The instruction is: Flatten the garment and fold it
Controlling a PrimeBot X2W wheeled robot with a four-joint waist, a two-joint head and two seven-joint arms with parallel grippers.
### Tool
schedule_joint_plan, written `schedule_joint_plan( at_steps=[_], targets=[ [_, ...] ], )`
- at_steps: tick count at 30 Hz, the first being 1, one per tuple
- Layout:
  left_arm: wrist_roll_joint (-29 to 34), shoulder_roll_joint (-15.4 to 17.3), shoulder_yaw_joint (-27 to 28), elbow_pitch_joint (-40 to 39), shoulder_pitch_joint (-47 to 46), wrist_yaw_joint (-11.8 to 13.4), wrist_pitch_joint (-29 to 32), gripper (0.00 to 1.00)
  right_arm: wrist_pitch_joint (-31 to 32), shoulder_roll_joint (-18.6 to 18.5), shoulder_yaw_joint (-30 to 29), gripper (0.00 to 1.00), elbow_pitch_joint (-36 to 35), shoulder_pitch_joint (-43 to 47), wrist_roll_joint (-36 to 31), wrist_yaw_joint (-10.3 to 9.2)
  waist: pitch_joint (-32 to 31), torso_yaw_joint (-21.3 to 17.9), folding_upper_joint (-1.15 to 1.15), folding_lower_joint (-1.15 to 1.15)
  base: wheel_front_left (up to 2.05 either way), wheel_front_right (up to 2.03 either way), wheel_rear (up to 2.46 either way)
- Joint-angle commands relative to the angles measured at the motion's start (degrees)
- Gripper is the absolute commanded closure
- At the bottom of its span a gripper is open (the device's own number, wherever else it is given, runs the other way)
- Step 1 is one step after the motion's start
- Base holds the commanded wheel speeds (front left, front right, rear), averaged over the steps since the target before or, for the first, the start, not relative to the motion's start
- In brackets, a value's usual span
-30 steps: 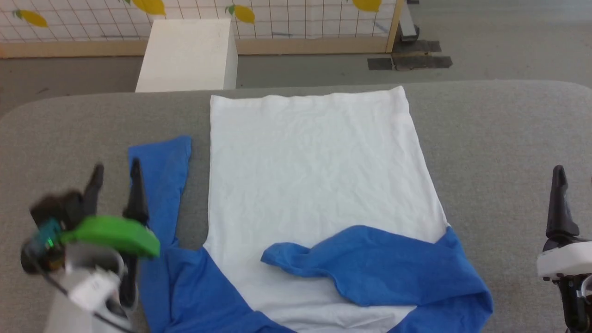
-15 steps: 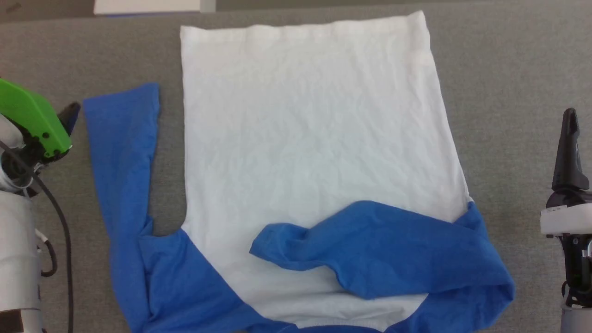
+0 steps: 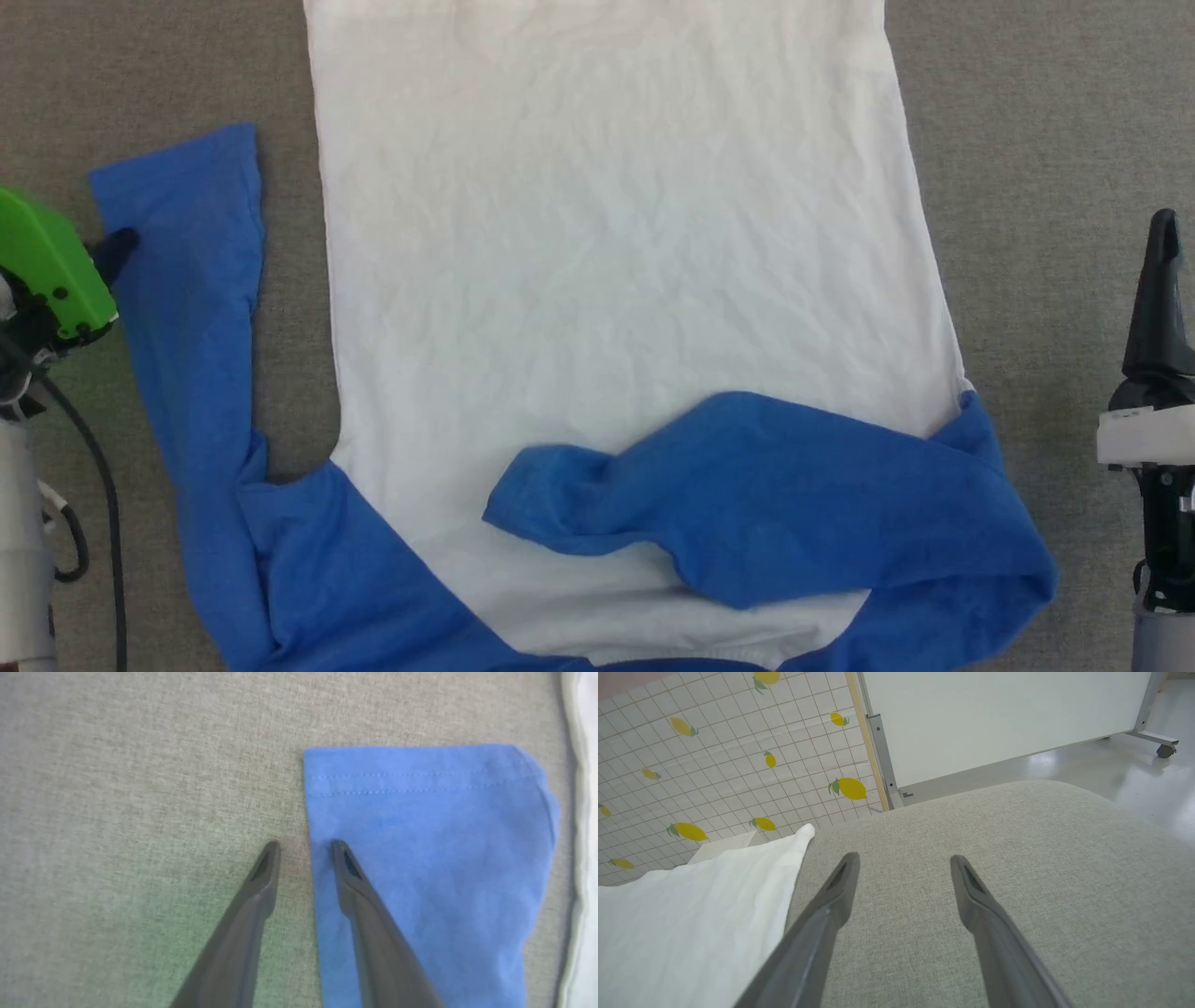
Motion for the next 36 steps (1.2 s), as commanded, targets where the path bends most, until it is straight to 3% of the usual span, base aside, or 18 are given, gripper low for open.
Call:
schedule_joint_plan(
  at_steps=[1,12,20,26,31,36],
  targets=[
    [-1.0,-2.8,-0.7,2.6,5.2,-0.5,-0.6,1.00,-0.4,0.0,-0.3,0.00,0.0,-0.8,-0.1,-0.08,-0.7,0.7,0.00,0.00,0.00,0.00,0.00],
    [-12.0,-6.3,12.0,-4.6,3.4,-2.9,-21.1,1.00,-0.4,0.0,-1.7,0.00,2.0,1.2,0.5,-0.08,-7.8,3.7,0.00,0.00,0.00,0.00,0.00],
    [-13.9,-6.4,20.9,-7.4,10.9,-0.5,-27.9,1.00,-0.4,0.0,-2.8,0.00,3.4,3.7,1.4,-0.08,-13.0,4.8,0.00,0.00,0.00,0.00,0.00],
    [-14.8,-6.5,25.5,-10.1,16.8,-0.3,-30.7,1.00,-0.5,0.0,-2.8,0.00,4.3,5.0,1.9,-0.08,-15.3,4.3,0.00,0.00,0.00,0.00,0.00],
    [-17.1,-8.7,24.3,-17.7,19.4,-2.3,-30.2,1.00,-0.8,0.0,-3.0,0.00,5.1,6.0,1.9,-0.08,-17.2,4.2,0.00,0.00,0.00,0.00,0.00],
    [-17.3,-11.7,13.2,-28.8,19.6,-3.7,-25.9,1.00,-0.9,0.0,-3.0,0.00,6.1,7.0,2.2,-0.08,-19.2,4.4,0.00,0.00,0.00,0.00,0.00]
  ],
)
